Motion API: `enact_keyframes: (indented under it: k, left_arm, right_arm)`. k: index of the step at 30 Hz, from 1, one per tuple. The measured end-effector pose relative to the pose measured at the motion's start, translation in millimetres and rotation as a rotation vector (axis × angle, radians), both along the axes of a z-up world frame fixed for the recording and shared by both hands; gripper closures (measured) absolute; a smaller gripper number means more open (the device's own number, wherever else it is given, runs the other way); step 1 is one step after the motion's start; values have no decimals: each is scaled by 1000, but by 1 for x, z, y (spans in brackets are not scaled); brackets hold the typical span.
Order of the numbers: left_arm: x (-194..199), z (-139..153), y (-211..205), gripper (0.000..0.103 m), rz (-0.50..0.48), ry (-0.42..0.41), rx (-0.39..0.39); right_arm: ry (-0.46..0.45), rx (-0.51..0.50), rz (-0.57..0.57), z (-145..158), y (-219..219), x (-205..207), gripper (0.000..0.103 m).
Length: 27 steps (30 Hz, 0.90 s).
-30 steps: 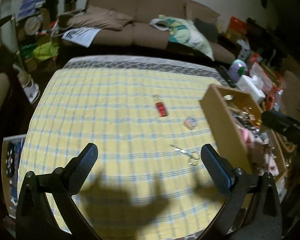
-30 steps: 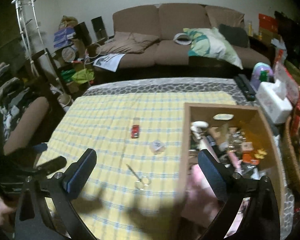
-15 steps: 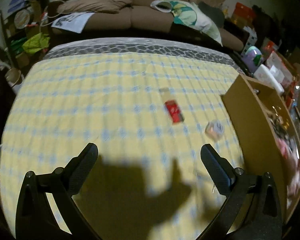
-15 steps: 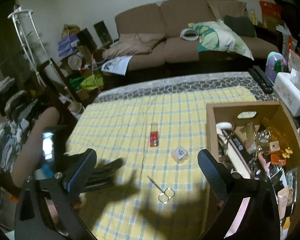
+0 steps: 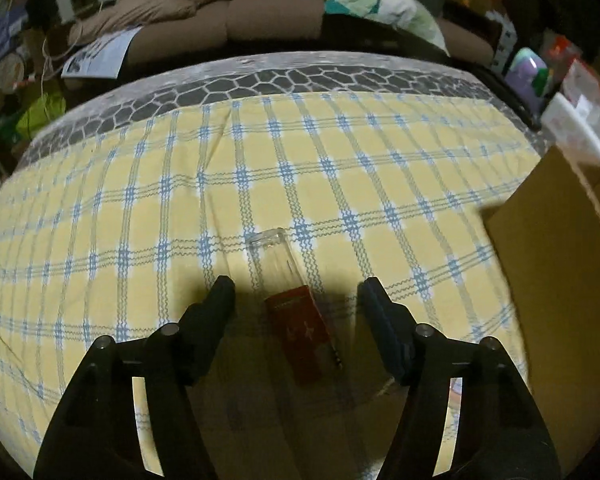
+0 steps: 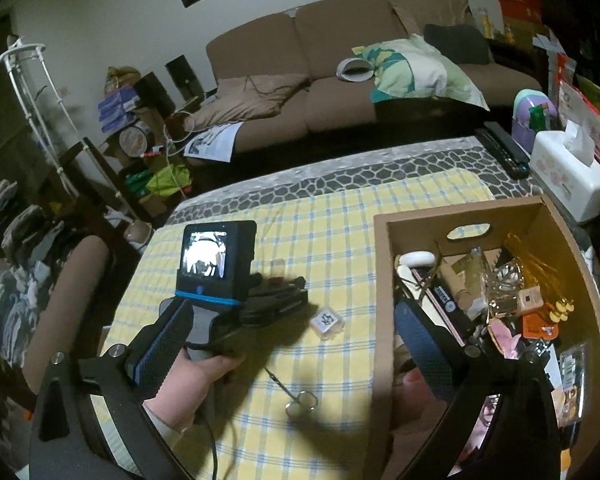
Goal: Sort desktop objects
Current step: 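Grasp the red tube with the clear cap with the left tool, then grasp the small clear square case with the right tool while the left tool holds the tube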
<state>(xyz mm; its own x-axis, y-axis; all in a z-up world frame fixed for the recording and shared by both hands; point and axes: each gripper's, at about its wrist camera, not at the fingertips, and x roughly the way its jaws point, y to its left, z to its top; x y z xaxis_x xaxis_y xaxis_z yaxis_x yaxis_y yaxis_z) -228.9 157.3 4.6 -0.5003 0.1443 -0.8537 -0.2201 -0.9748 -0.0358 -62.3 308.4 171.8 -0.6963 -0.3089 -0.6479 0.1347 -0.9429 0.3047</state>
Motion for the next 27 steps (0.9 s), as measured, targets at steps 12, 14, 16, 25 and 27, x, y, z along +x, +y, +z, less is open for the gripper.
enact_keyframes:
  k: [12, 14, 16, 25, 27]
  left_arm:
    - [64, 20, -90, 82, 41, -34, 90]
    - [89, 23, -110, 82, 54, -36, 104]
    - [111, 24, -124, 82, 68, -50, 112]
    - [177, 29, -154, 82, 133, -92, 267]
    - [177, 32, -151, 82, 121, -88, 279]
  right_arm:
    - [11, 65, 67, 12, -14, 4, 31]
    - [-6, 143, 112, 8, -26, -2, 31]
    - [-29, 213, 141, 0, -40, -13, 31]
    - [-363, 479, 324, -87, -96, -102, 51]
    - [-416, 528, 339, -103, -97, -111, 53]
